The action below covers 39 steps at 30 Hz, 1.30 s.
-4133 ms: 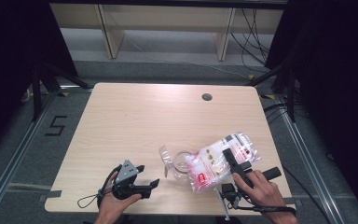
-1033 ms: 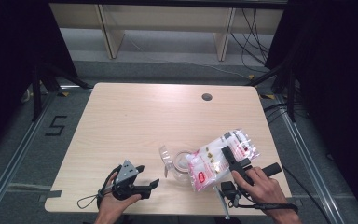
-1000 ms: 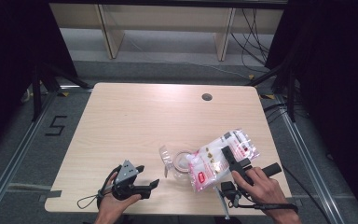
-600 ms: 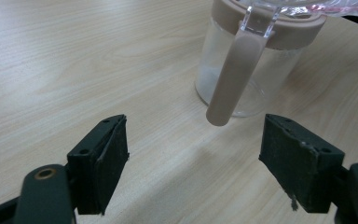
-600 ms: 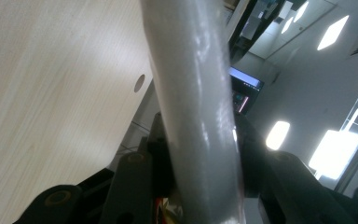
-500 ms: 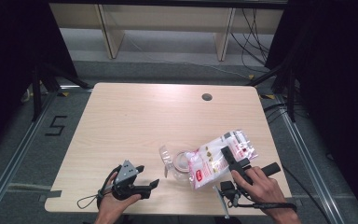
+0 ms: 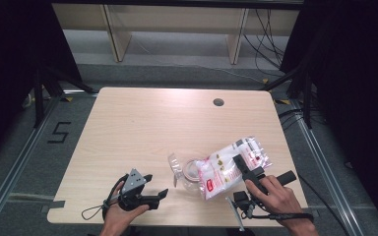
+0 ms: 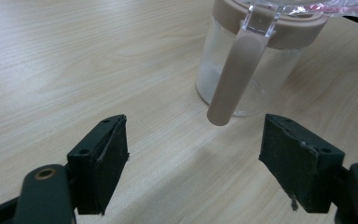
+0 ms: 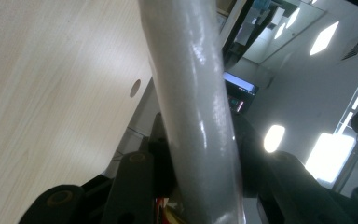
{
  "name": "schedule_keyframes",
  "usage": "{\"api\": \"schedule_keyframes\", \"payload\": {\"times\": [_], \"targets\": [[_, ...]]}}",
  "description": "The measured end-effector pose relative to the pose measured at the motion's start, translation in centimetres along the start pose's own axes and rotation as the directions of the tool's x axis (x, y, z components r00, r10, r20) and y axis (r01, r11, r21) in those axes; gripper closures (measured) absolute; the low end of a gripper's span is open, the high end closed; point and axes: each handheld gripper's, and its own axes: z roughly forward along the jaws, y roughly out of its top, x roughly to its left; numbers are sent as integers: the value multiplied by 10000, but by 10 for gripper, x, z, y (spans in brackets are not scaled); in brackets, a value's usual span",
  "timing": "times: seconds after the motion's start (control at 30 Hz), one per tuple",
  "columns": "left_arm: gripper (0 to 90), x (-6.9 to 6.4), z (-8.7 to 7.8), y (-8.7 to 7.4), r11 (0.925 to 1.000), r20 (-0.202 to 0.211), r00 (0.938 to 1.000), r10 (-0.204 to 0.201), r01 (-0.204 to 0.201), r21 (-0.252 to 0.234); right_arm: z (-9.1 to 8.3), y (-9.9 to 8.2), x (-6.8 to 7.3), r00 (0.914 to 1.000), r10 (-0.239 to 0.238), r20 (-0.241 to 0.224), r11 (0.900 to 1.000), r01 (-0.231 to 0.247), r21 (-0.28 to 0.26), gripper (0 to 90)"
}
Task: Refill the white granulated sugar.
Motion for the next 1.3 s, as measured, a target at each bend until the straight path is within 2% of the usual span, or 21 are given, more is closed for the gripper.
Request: {"api": "schedule_keyframes", "payload": {"times": [0.13,0.2,0.27,0.33,0.37,0.43,0.47,0.5,0.53,0.6,0.83,0.87,0.93,0.97,1.0,1.03,1.07,1.13,1.23,1.27,1.3], "targets": [[227,0,0,0,10000,-27,10000,14,-13,26,0,0,0,9998,171,28,9999,-171,-19,672],[227,0,0,0,10000,-63,10000,24,-23,50,0,0,2,9986,510,-125,9987,-508,94,672],[227,-1,1,-1,9999,-60,9999,-96,95,-40,2,0,-1,9997,215,-109,9997,-216,-89,673],[227,0,0,0,10000,-36,10000,20,-20,29,2,0,-1,9994,309,-121,9995,-310,-50,673],[227,-1,0,0,10000,-96,9999,-50,50,8,3,0,-1,9994,320,-129,9995,-321,-69,673],[227,0,1,0,10000,-45,10000,-42,41,-34,4,0,-2,9998,165,-104,9997,-167,-153,673],[227,1,0,0,10000,-15,10000,68,-68,66,3,1,0,9987,481,-157,9988,-482,-71,673],[227,1,0,0,10000,-14,10000,65,-65,53,4,1,-4,9998,173,-27,9995,-174,-256,673],[227,0,-1,0,9999,-125,9999,43,-42,109,3,1,-2,9988,468,-150,9989,-469,-85,673],[227,0,0,0,10000,-48,10000,16,-16,22,3,1,-3,9987,499,-129,9987,-500,-124,673],[227,1,0,0,10000,-10,10000,65,-65,59,3,1,-2,9985,528,-128,9984,-531,-184,674],[227,1,0,0,10000,-13,10000,70,-70,68,4,0,-3,9993,362,-72,9989,-364,-284,675],[227,1,0,0,10000,-13,10000,65,-65,63,3,0,-2,9989,463,-108,9986,-466,-234,675],[227,1,0,0,10000,-11,10000,59,-59,60,3,0,-3,9994,344,-28,9990,-345,-283,675],[227,1,0,0,9999,-15,10000,78,-78,74,2,-1,-2,9988,481,-109,9987,-483,-170,675],[227,1,0,0,9999,-20,10000,78,-78,75,1,-1,-2,9991,423,-87,9989,-424,-195,676],[227,1,0,0,9999,-18,10000,76,-76,75,-1,-1,1,9965,831,-122,9965,-831,-44,676],[227,1,0,0,9999,-14,10000,84,-84,77,-1,-2,-3,9996,294,-30,9992,-295,-256,676],[227,1,0,0,10000,-13,10000,61,-61,66,-4,-4,0,9970,763,-86,9971,-764,-47,677],[227,1,-1,0,9999,-12,10000,76,-76,75,-3,-4,-3,9991,420,-33,9989,-420,-195,677],[227,1,0,0,9999,-17,10000,76,-76,70,-3,-4,-4,9995,311,-49,9993,-312,-190,678]]}}
